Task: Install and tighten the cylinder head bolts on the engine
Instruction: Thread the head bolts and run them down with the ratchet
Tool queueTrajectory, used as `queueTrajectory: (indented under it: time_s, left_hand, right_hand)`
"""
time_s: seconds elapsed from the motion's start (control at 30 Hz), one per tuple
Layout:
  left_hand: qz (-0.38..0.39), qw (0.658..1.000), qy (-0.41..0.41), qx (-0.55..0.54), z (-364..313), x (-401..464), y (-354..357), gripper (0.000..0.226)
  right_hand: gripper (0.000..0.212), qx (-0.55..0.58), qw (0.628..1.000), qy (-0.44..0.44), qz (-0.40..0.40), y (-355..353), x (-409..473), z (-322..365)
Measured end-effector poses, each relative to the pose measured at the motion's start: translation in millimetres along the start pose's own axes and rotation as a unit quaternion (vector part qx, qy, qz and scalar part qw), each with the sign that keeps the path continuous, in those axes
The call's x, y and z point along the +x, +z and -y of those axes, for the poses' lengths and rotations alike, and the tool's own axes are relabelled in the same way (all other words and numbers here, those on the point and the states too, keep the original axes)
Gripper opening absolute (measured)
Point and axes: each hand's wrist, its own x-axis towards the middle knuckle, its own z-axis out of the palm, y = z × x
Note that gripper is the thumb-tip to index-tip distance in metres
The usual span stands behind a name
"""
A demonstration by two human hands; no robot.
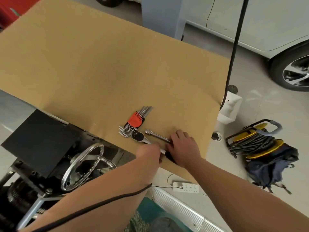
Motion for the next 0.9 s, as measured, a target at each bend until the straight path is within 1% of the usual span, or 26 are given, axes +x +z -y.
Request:
queueTrajectory:
  time_s: [0.07,0.2,0.3,0.37,0.4,0.43,0.5,0.57,0.6,0.63,0.67,0.73,0.77,0.8,0.83,0.87,0.9]
  left_hand:
    - [-0.008,1.000,-0.001,-0.014,-2,-2,0,0.017]
    - [-0.031,0.998,-0.011,-0.047,2,-5,-5,0.016]
    - [-0.010,0.995,-0.033,-0.099,7,-2,-7,0.012]
    - [-0.007,0.984,-0.078,-0.162,8,-1,-10,0.018]
    - [-0.010,0.981,-0.083,-0.177,9,0,-11,0.019]
    - [-0.009,0.981,-0.073,-0.180,10,-2,-12,0.017]
    - [0.010,0.983,-0.053,-0.178,15,-11,-16,0.023]
    - [0.042,0.978,-0.053,-0.199,22,-23,-22,0.019]
    - [0.059,0.974,-0.053,-0.210,26,-27,-26,0.016]
    - [0.072,0.971,-0.049,-0.222,28,-31,-30,0.013]
    - [0.084,0.968,-0.045,-0.231,30,-35,-35,0.011]
    - [0.108,0.964,-0.031,-0.240,33,-45,-48,0.010]
    - [0.120,0.962,-0.027,-0.243,35,-51,-57,0.011]
    - [0.134,0.960,-0.022,-0.243,36,-57,-67,0.014]
    - [0.150,0.959,-0.012,-0.241,39,-63,-79,0.016]
    - [0.166,0.958,0.000,-0.235,41,-69,-93,0.019]
    - [0.178,0.957,0.015,-0.229,43,-75,-109,0.022]
  right_hand:
    - [0.039,0.000,1.000,-0.031,-0.005,0,-2,-7]
    - [0.037,-0.004,0.995,-0.098,-0.013,-4,11,-18]
    - [0.033,-0.037,0.989,-0.137,-0.048,-5,16,-19]
    - [0.035,-0.072,0.987,-0.118,-0.077,0,13,-10]
    - [0.034,-0.084,0.988,-0.099,-0.085,3,11,-5]
    - [0.029,-0.090,0.989,-0.082,-0.088,6,9,-1]
    - [0.017,-0.084,0.991,-0.071,-0.081,9,12,2]
    - [0.018,-0.051,0.993,-0.093,-0.060,6,22,-1]
    - [0.017,-0.026,0.995,-0.091,-0.034,2,28,-3]
    - [0.015,0.001,0.997,-0.074,-0.001,-2,34,-4]
    - [0.015,0.025,0.998,-0.036,0.034,-5,38,-6]
    - [0.021,0.105,0.988,0.043,0.101,-10,39,-4]
    - [0.024,0.179,0.972,0.082,0.131,-15,36,-2]
    - [0.025,0.281,0.938,0.132,0.155,-24,32,2]
    - [0.026,0.406,0.877,0.189,0.175,-31,26,5]
    - [0.027,0.516,0.802,0.233,0.189,-39,16,11]
    - [0.029,0.596,0.738,0.254,0.189,-49,4,19]
